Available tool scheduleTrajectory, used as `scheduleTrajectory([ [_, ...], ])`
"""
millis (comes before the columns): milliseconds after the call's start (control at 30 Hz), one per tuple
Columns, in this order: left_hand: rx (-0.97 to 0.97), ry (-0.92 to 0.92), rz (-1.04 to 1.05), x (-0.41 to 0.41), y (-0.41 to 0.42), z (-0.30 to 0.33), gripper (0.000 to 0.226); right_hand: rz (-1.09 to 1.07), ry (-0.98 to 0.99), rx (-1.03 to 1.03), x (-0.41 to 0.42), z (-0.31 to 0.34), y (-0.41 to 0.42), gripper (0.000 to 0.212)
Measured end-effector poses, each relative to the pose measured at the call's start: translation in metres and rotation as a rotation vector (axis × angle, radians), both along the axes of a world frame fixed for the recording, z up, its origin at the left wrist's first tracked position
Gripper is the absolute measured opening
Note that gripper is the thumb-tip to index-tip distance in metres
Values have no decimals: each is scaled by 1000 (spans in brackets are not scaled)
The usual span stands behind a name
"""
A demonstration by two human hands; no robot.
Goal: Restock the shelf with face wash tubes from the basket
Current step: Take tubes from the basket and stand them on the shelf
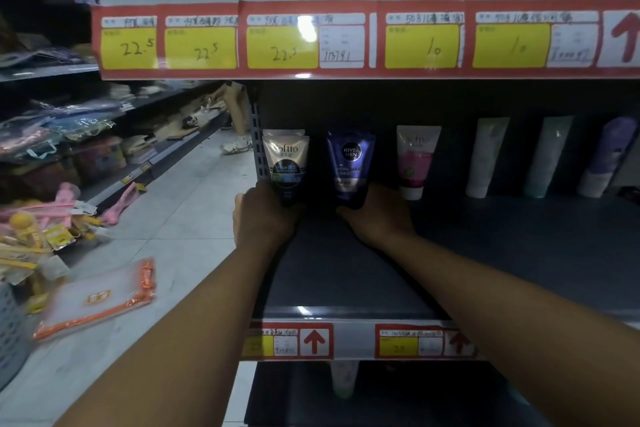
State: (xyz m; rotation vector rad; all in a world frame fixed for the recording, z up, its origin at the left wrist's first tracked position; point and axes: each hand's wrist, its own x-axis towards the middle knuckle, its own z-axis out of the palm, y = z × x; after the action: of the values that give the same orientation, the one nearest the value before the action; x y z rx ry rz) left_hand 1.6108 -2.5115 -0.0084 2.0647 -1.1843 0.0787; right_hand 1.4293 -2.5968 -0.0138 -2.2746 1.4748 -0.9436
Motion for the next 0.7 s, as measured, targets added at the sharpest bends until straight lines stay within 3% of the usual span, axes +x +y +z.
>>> scheduleTrajectory([
  [533,20,-69,-19,-11,10,9,53,33,53,61,-10,14,12,61],
  [700,142,-48,-15,-20,32,22,59,70,29,104,-30,17,29,59],
])
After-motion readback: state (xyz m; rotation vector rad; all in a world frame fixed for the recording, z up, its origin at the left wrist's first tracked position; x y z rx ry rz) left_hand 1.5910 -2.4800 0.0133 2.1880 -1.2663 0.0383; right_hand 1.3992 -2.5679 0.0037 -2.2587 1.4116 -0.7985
